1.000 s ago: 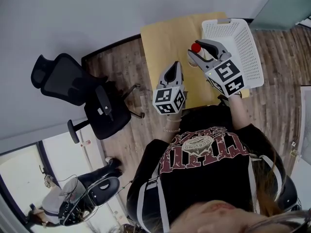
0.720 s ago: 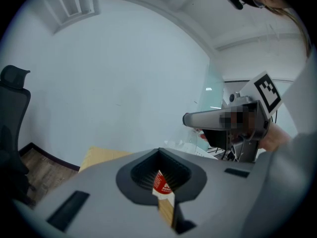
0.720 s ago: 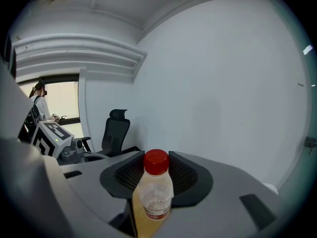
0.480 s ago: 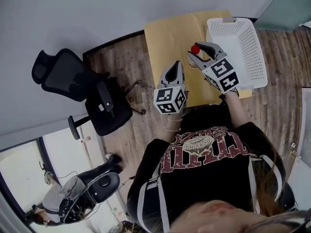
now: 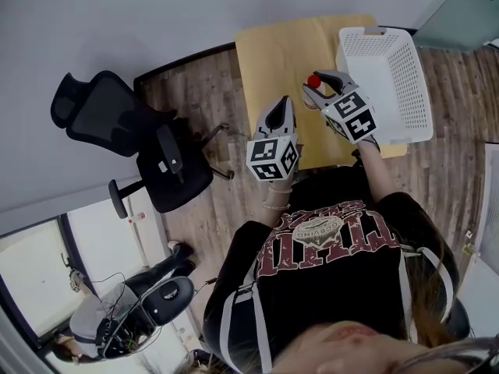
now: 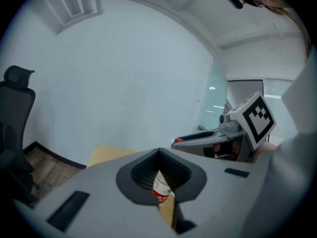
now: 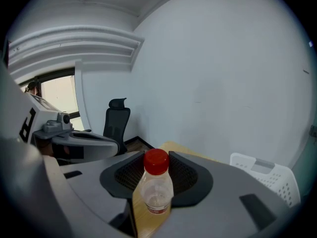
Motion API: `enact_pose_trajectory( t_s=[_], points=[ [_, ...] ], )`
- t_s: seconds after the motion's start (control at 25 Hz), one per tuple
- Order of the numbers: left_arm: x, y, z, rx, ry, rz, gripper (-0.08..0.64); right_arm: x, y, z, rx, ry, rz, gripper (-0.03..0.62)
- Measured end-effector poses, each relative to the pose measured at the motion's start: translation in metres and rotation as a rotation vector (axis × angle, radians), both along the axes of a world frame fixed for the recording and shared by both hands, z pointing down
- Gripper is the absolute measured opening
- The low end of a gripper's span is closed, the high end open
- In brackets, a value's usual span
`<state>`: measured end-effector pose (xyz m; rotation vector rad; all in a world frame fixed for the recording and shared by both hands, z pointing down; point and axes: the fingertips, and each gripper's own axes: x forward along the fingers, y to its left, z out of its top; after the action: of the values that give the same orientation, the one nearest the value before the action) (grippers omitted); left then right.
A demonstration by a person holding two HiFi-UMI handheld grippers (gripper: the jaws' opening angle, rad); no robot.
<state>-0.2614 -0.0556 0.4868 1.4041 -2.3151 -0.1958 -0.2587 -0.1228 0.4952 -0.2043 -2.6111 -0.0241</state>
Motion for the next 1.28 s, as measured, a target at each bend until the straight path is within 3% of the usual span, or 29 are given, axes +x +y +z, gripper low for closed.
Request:
enact_pose_trajectory(
  t_s=[1.28],
  points=[
    [-0.009, 0.014, 0.009, -0.012, 0.021, -0.023, 0.048, -0.001, 0.009, 0.066, -0.002, 0.118, 0.005, 0.164]
  ],
)
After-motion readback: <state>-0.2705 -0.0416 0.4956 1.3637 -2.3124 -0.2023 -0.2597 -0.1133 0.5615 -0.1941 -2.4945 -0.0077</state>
